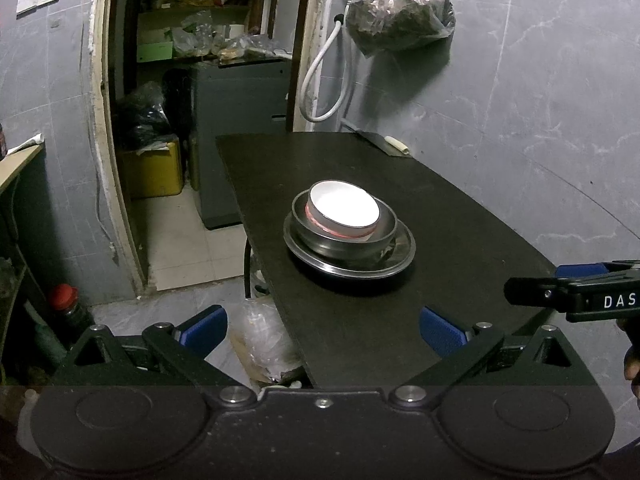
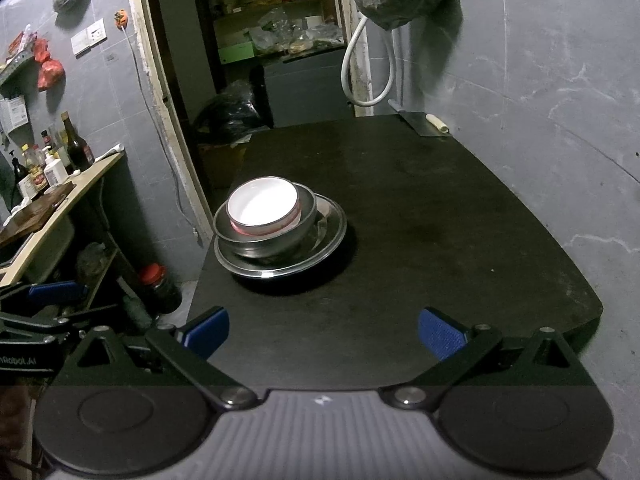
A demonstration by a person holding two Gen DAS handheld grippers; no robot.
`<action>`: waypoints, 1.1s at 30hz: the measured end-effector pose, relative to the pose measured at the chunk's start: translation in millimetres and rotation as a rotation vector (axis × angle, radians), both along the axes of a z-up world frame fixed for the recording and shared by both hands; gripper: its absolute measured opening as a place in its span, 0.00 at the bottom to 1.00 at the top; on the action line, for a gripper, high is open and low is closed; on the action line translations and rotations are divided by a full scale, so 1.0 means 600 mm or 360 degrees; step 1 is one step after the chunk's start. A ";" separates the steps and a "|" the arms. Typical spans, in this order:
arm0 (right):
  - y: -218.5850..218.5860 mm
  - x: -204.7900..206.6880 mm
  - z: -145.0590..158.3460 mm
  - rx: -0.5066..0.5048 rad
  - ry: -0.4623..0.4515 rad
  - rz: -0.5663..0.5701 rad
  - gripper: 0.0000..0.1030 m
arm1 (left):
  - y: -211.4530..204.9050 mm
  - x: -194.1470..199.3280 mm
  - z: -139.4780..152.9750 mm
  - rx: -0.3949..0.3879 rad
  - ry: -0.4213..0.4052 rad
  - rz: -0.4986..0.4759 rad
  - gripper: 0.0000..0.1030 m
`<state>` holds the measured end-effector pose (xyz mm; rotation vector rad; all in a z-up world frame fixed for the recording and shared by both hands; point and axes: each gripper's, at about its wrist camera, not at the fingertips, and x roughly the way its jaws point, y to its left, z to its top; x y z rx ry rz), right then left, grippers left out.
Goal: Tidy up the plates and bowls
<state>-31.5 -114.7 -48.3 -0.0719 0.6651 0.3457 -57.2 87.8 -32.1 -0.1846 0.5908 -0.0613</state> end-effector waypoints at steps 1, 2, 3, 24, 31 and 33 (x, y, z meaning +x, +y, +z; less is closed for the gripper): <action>0.000 0.000 0.000 0.0000 -0.0001 0.0000 1.00 | 0.000 0.000 0.000 -0.0001 -0.0002 -0.0002 0.99; 0.000 0.000 0.000 0.0000 0.0000 0.0000 1.00 | 0.000 0.001 -0.001 0.0000 -0.0002 -0.0004 0.99; 0.000 0.000 0.000 0.0000 0.0000 0.0000 1.00 | 0.000 0.001 -0.002 0.0000 -0.0002 -0.0005 0.99; -0.001 -0.001 0.000 0.0000 0.0001 -0.0001 1.00 | -0.001 0.004 -0.002 0.0002 -0.0001 -0.0005 0.99; -0.001 -0.001 0.000 0.0000 0.0002 -0.0002 1.00 | -0.001 0.005 -0.002 0.0002 0.0002 -0.0012 0.99; -0.002 0.000 0.000 0.0002 0.0005 -0.0003 1.00 | -0.002 0.007 -0.002 0.0002 0.0005 -0.0017 0.99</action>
